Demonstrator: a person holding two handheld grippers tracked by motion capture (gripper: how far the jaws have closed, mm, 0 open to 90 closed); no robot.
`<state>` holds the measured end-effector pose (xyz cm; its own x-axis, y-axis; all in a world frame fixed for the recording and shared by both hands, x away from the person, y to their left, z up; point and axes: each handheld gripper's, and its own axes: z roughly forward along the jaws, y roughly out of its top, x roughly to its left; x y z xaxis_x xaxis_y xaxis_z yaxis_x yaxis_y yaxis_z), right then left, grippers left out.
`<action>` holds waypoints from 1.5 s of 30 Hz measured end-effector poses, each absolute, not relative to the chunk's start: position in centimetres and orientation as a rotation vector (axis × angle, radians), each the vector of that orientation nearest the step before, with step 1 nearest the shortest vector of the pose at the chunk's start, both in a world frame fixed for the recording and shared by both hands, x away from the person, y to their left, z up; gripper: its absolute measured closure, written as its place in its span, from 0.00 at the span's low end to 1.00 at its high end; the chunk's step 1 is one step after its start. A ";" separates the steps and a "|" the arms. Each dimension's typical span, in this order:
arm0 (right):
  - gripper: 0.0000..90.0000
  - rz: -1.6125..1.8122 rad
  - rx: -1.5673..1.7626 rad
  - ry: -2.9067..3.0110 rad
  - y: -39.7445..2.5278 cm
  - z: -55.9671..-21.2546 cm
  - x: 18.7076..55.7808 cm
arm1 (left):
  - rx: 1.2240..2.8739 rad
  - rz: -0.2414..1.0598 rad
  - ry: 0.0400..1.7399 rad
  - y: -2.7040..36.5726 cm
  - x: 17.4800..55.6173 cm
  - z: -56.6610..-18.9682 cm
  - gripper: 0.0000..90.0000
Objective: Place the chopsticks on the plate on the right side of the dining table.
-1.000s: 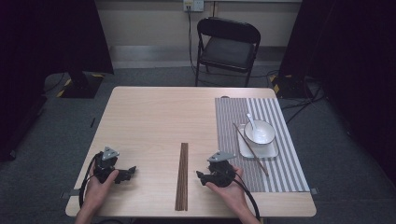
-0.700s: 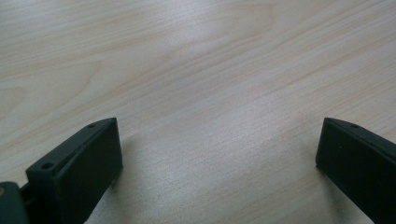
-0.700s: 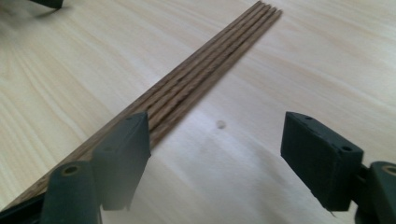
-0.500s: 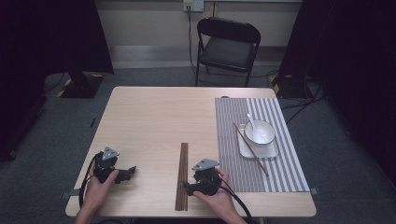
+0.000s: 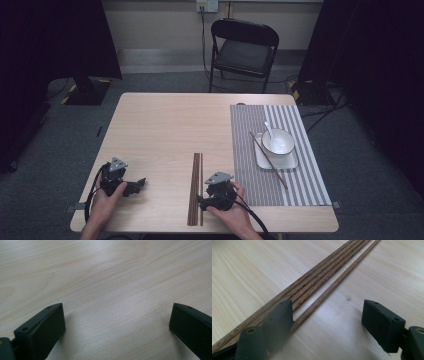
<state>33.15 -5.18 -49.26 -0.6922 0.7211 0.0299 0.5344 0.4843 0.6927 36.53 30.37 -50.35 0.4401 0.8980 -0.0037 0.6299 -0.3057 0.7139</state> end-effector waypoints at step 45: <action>0.94 0.900 1.295 2.279 -8.7 -48.7 34.5 | 2.045 0.532 1.278 30.4 36.5 -50.4 0.00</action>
